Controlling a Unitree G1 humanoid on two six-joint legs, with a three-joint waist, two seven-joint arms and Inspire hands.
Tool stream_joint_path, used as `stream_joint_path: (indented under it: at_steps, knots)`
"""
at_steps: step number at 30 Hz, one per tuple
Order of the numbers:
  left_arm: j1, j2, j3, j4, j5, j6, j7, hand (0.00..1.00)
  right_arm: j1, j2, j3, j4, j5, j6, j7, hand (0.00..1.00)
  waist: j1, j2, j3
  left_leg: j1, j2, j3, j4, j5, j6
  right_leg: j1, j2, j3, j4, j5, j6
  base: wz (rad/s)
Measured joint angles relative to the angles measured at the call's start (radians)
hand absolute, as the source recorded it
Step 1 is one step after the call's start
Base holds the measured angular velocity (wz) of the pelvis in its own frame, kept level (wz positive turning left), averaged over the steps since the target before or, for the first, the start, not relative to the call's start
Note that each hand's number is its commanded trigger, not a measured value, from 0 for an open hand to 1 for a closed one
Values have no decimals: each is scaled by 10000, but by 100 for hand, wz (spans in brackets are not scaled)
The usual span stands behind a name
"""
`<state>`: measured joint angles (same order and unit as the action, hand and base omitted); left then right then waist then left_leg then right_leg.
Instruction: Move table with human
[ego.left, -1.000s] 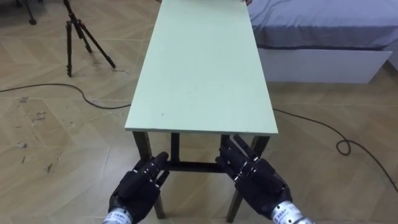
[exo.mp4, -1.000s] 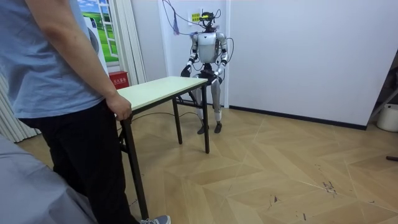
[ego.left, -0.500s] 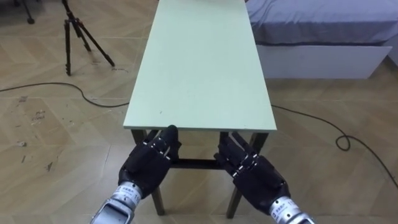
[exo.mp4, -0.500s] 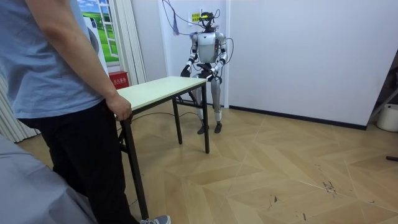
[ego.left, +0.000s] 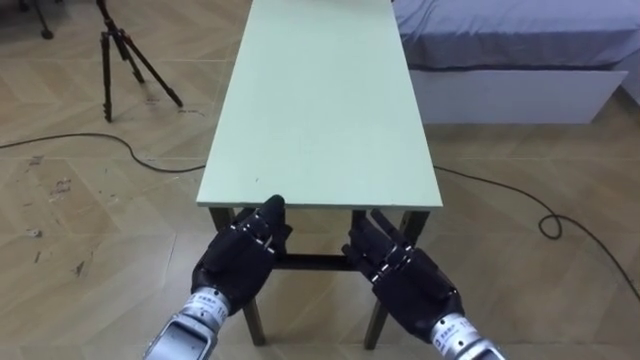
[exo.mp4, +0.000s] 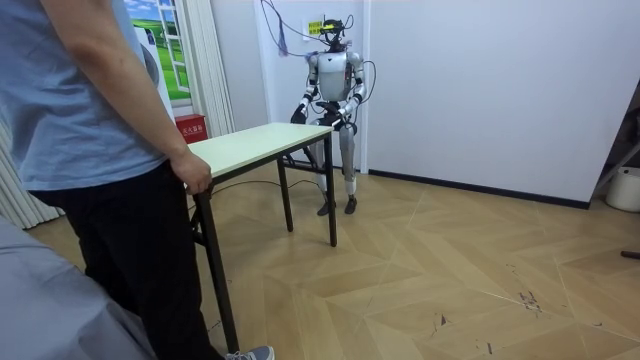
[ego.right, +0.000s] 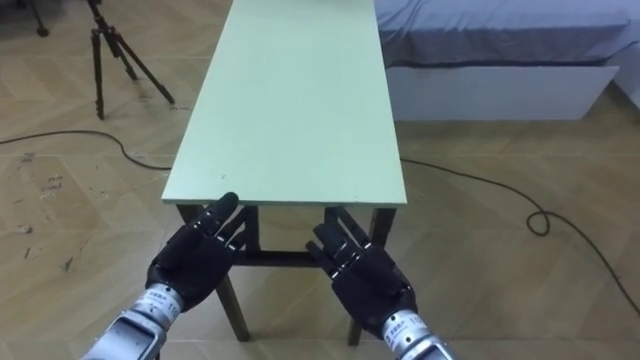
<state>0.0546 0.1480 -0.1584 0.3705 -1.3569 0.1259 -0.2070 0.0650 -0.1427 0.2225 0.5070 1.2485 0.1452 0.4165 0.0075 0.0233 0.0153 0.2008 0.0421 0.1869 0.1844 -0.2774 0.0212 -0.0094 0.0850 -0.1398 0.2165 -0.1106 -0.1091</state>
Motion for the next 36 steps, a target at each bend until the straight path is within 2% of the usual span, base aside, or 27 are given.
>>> stream_joint_path:
  at_steps: [5, 10, 17, 23, 36]
  knots:
    - [-31, 1, 9, 2, -270, 47, 99, 0, -540, 251, -100, 1073, 132, 2, -136, 0, 0, 11, 10, 8, -4, 0, 15, 0, 0, -6, -3, 3, 14, 4, -2, 0]
    - [-38, -6, 38, 2, -271, 179, 122, 0, -890, 263, -104, 1706, 508, 18, -374, 0, 6, 43, 34, 52, 4, -20, 25, 0, 0, 80, -2, -20, -51, 5, 0, 1]
    - [-64, -9, 222, 2, -270, 322, 176, 0, -1220, 223, -207, 1797, 909, 9, -782, 0, 7, 106, 73, 14, 9, -34, 26, 0, 0, 136, 4, -27, -119, 15, 11, 0]
    - [-65, -13, 367, 3, -271, 459, 180, 0, -1618, 212, -213, 1795, 1228, -13, -875, 0, 0, 109, 73, 2, 10, -43, 26, 0, 0, 165, 6, -39, -154, 14, 12, 0]
    - [-66, -31, 382, 3, -271, 580, 204, 0, -1658, 220, -505, 1791, 1642, -28, -1107, 0, -7, 140, 48, 12, 12, -286, 26, 0, 0, 294, 8, -152, -300, 33, 26, 3]
